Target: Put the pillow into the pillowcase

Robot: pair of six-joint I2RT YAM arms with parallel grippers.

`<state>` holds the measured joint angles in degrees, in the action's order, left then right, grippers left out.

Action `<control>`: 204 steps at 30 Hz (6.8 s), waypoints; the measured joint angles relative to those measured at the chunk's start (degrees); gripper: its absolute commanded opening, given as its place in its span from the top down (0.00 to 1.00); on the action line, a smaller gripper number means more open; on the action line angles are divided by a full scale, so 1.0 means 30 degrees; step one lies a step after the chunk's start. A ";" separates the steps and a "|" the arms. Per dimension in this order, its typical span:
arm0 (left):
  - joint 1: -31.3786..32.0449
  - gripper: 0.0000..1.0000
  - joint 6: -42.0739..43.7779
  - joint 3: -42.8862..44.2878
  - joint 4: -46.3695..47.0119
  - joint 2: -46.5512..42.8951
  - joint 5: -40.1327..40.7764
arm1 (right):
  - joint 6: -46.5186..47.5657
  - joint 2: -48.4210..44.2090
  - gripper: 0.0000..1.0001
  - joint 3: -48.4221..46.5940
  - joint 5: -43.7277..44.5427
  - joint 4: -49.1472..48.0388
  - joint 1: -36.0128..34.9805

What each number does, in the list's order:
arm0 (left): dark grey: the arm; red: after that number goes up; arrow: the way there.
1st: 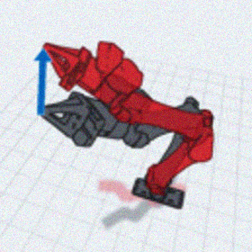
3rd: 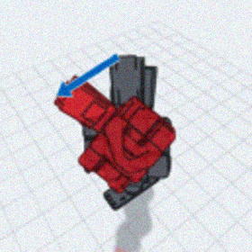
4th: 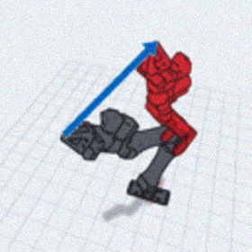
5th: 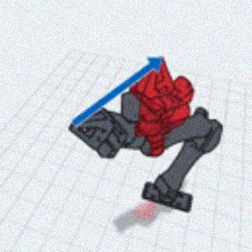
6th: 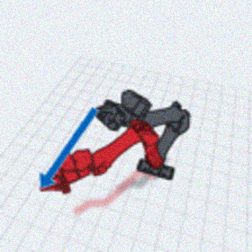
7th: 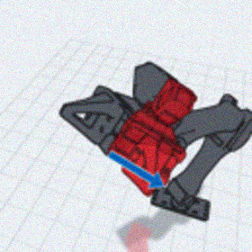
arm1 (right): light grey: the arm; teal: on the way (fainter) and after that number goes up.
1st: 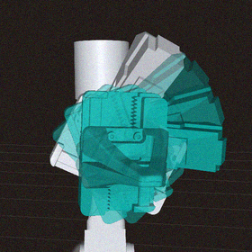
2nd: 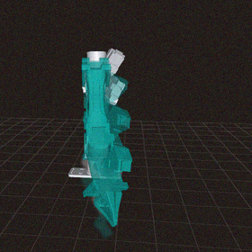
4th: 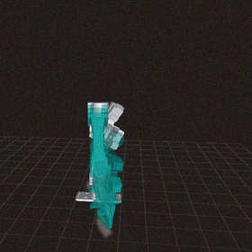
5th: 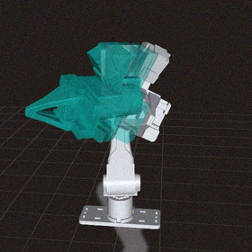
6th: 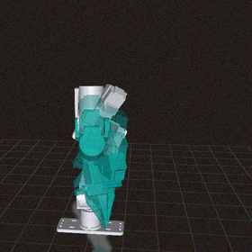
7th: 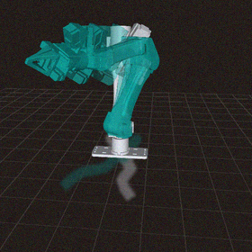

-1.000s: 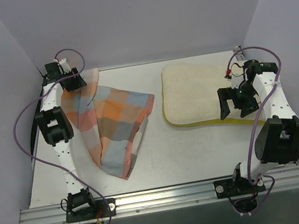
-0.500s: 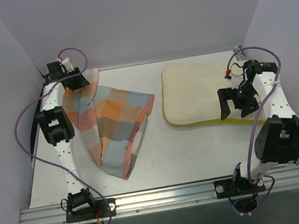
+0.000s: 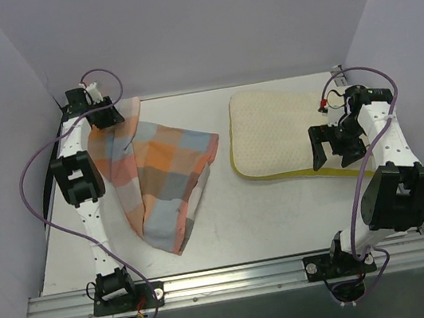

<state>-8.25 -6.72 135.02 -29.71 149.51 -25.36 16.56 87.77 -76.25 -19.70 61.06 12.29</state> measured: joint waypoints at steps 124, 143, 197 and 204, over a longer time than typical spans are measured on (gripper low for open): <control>1.1038 1.00 0.1683 -0.9253 -0.2783 -0.7118 0.1851 | 0.2142 -0.3512 0.07 0.2382 -0.3089 0.1698 0.0801; 0.6397 1.00 0.4692 -1.6087 -0.3621 -1.4105 -0.2098 | 0.2135 -0.3461 0.08 0.2754 -0.3490 0.1428 0.0809; 0.7344 0.02 0.4466 -1.4484 -0.3803 -1.1191 0.1355 | 1.5548 1.1883 0.54 -0.8240 -0.0831 -0.6696 -0.7220; 0.7322 0.05 0.4466 -1.4477 -0.3796 -1.1183 0.1362 | 1.5562 1.0856 1.00 -0.6870 -0.0044 -0.6018 -0.8145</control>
<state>13.72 6.68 91.59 -41.10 115.96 -21.28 63.24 120.33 -96.86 -19.84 43.00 -12.14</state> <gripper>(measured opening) 0.962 0.038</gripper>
